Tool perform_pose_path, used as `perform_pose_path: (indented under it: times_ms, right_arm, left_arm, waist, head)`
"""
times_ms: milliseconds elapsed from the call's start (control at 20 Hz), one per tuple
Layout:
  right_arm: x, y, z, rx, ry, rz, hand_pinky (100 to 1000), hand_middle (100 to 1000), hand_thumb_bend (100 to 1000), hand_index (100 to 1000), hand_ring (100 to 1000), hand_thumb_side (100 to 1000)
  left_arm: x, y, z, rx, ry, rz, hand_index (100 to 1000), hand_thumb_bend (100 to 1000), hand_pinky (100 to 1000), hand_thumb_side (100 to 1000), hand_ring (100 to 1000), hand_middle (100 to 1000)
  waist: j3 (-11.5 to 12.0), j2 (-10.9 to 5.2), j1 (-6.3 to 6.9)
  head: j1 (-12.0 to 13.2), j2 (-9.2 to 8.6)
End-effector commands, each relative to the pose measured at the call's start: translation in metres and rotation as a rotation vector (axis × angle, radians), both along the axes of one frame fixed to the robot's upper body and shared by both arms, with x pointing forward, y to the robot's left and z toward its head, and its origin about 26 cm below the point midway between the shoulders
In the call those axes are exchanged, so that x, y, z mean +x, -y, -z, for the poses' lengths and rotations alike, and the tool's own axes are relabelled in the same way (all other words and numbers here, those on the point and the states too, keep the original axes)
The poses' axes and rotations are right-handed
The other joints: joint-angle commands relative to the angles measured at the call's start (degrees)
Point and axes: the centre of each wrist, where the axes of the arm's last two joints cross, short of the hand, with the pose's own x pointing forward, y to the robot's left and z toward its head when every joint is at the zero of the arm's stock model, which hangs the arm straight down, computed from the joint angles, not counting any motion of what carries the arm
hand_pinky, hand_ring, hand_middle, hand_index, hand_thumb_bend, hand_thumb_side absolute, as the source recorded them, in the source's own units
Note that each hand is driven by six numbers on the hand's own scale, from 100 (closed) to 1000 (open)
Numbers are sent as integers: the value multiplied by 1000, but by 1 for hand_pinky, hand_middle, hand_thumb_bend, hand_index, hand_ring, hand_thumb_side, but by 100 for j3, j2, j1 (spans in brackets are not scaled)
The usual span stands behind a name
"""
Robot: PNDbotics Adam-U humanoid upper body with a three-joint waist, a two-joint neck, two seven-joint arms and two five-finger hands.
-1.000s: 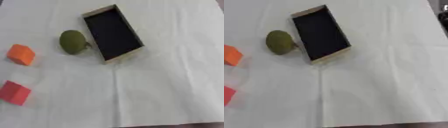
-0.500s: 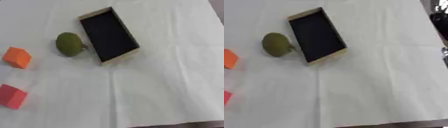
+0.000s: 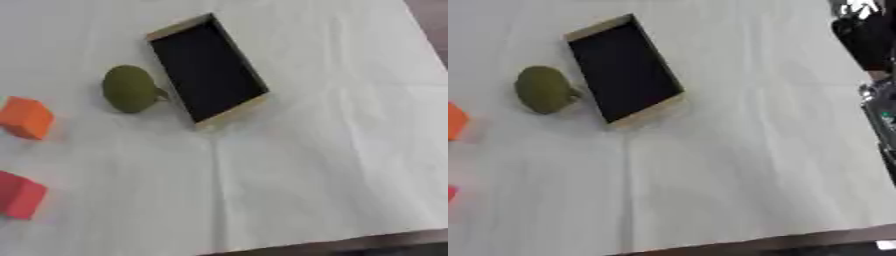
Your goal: Pick up objects on the table and place them in the box.
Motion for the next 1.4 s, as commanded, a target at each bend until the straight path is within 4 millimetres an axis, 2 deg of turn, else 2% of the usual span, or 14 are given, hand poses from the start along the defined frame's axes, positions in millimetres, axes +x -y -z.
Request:
perform_pose_path:
  times_ms: [50, 200, 250, 350, 550, 850, 1400]
  right_arm:
    - [-4, 3, -11, -40, 23, 13, 855, 838, 100, 899, 826, 696]
    - [-4, 3, -10, -43, 20, 11, 855, 837, 100, 899, 824, 696]
    - [-4, 3, -11, -44, 19, 9, 855, 836, 100, 899, 823, 696]
    - [-4, 2, -11, -45, 17, 5, 855, 834, 100, 899, 821, 695]
    - [-4, 1, -11, -42, 15, -1, 852, 831, 100, 899, 816, 695]
    - [-3, 1, -12, -38, 15, -7, 851, 825, 100, 898, 811, 693]
    - [-2, -4, -12, -24, 12, -33, 850, 817, 100, 896, 802, 691]
  left_arm:
    - [-1, 2, -20, 109, -66, 29, 936, 624, 936, 379, 879, 831]
    - [1, 4, -26, 174, -154, 46, 934, 619, 947, 262, 885, 826]
    - [1, 6, -26, 184, -186, 58, 936, 594, 951, 182, 889, 830]
    - [2, 7, -28, 188, -248, 83, 930, 571, 957, 100, 892, 834]
    - [3, 10, -29, 182, -357, 105, 947, 518, 957, 100, 890, 838]
    - [3, 10, -31, 202, -431, 110, 957, 524, 965, 100, 903, 862]
    - [7, 23, -22, 294, -484, 37, 965, 538, 979, 100, 920, 887]
  waist:
    - [9, -137, 19]
    - [11, -133, 26]
    - [9, -130, 28]
    - [8, -125, 36]
    - [-3, -113, 52]
    - [10, -103, 87]
    - [-90, -72, 80]
  head:
    - [-50, 87]
    - [-85, 128]
    - [-91, 138]
    - [-103, 159]
    - [-124, 190]
    - [-166, 222]
    - [-40, 187]
